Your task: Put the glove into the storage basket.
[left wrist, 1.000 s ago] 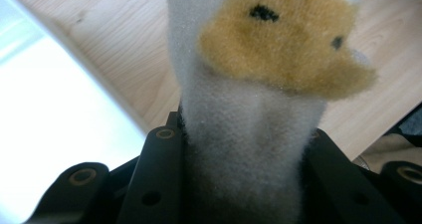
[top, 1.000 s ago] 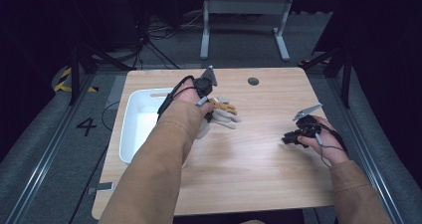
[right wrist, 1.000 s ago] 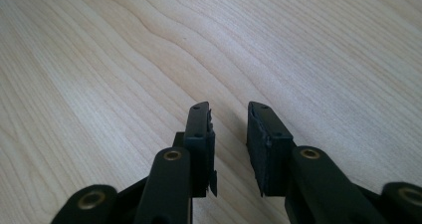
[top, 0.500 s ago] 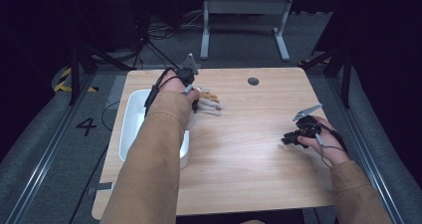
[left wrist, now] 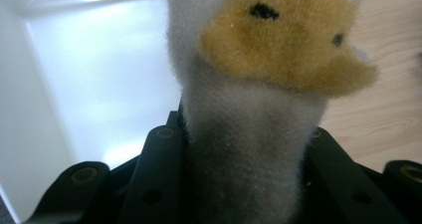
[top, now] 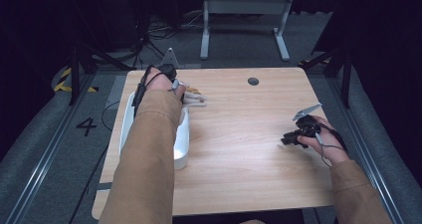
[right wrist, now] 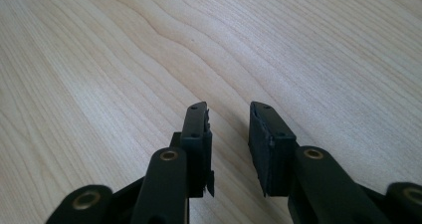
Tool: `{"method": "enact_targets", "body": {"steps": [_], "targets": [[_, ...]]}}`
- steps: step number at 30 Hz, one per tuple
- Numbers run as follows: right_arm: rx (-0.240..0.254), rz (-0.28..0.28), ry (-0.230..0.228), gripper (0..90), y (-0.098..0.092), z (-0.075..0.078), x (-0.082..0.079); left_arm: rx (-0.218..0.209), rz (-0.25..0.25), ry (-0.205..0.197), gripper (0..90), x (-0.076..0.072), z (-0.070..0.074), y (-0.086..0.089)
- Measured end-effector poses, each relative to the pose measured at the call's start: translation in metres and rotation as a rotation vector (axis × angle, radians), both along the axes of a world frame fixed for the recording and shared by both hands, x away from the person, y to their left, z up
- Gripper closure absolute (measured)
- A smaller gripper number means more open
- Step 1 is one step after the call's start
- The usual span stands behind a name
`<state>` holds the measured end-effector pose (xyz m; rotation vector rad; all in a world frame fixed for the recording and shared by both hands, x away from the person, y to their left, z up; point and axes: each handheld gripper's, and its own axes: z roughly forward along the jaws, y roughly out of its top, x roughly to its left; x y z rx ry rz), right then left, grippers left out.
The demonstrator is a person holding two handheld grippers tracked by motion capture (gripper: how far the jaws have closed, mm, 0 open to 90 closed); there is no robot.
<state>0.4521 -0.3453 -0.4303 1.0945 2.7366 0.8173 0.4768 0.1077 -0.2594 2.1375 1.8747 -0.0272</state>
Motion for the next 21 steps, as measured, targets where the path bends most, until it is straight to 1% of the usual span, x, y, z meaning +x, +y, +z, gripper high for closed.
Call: {"method": "enact_targets", "body": {"steps": [1, 3, 5, 6, 8, 9, 11, 15, 16, 20, 21], "targets": [[0.0, -0.001, 0.0, 70.0, 0.0, 0.0, 0.0, 0.0, 0.016, -0.001, 70.2, 0.0, 0.0, 0.002], [0.002, -0.001, -0.001, 69.9, 0.0, 0.0, 0.0, -0.02, 0.05, -0.01, 70.2, 0.0, 0.0, 0.007], [0.003, 0.0, 0.0, 69.8, 0.0, 0.0, 0.0, -0.033, 0.085, -0.006, 70.2, 0.0, 0.0, 0.011], [0.005, 0.0, 0.003, 69.8, 0.0, 0.0, 0.0, -0.032, 0.101, -0.005, 70.2, -0.001, -0.001, 0.012], [0.006, -0.001, 0.005, 69.8, -0.001, 0.0, 0.0, -0.027, 0.113, 0.01, 70.2, -0.001, -0.002, 0.015], [0.006, 0.0, 0.006, 69.8, -0.001, 0.0, 0.0, -0.026, 0.132, 0.02, 70.3, -0.001, -0.003, 0.019], [0.003, 0.001, 0.006, 69.8, -0.001, -0.001, 0.0, -0.026, 0.137, 0.022, 70.3, -0.001, -0.004, 0.021], [0.007, 0.001, 0.007, 69.7, -0.001, -0.001, 0.0, -0.036, 0.193, 0.028, 70.3, -0.001, -0.006, 0.032], [0.009, 0.0, 0.007, 69.6, -0.001, -0.001, 0.0, -0.035, 0.197, 0.036, 70.3, -0.001, -0.008, 0.035], [0.012, -0.006, 0.007, 69.3, -0.001, -0.001, 0.0, -0.054, 0.236, 0.037, 70.4, -0.001, -0.012, 0.042], [0.013, -0.003, 0.009, 69.2, -0.001, -0.001, 0.0, -0.066, 0.25, 0.038, 70.5, -0.002, -0.013, 0.044]]}}
